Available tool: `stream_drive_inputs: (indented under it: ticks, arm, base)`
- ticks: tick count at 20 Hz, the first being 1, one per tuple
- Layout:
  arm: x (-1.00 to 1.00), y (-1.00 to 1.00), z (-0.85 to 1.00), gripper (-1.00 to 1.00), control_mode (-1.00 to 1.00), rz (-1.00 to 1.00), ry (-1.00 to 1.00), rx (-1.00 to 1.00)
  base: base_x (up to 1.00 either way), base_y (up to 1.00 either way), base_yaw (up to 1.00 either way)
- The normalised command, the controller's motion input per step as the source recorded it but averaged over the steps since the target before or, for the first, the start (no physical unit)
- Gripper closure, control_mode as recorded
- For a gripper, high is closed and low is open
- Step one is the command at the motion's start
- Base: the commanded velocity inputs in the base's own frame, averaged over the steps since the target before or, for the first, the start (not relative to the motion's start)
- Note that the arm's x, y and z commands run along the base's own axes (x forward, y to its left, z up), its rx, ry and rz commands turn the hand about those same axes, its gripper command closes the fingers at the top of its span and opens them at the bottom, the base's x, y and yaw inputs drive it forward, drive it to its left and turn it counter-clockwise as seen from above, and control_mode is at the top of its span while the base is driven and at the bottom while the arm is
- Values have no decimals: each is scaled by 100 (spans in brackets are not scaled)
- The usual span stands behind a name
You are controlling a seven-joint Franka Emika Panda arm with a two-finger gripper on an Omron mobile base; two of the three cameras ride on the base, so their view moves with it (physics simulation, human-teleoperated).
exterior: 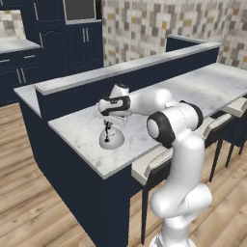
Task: The kettle is done boiling. Turn off the stove, then wait for 300 timesteps before moving the kettle to the dining table.
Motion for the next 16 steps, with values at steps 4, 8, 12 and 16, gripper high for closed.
stream_drive_inputs:
  ticks: [4, 8, 12, 16]
  arm:
    - [16, 4, -13, 100, -100, 0, 0, 0]
    - [9, 2, -12, -100, -100, 0, 0, 0]
    - [1, -1, -2, -100, -100, 0, -1, 0]
    - [0, -2, 0, -100, -100, 0, -1, 0]
  base:
    - [0, 0, 0]
    - [0, 0, 0]
    - [0, 0, 0]
    - [0, 0, 0]
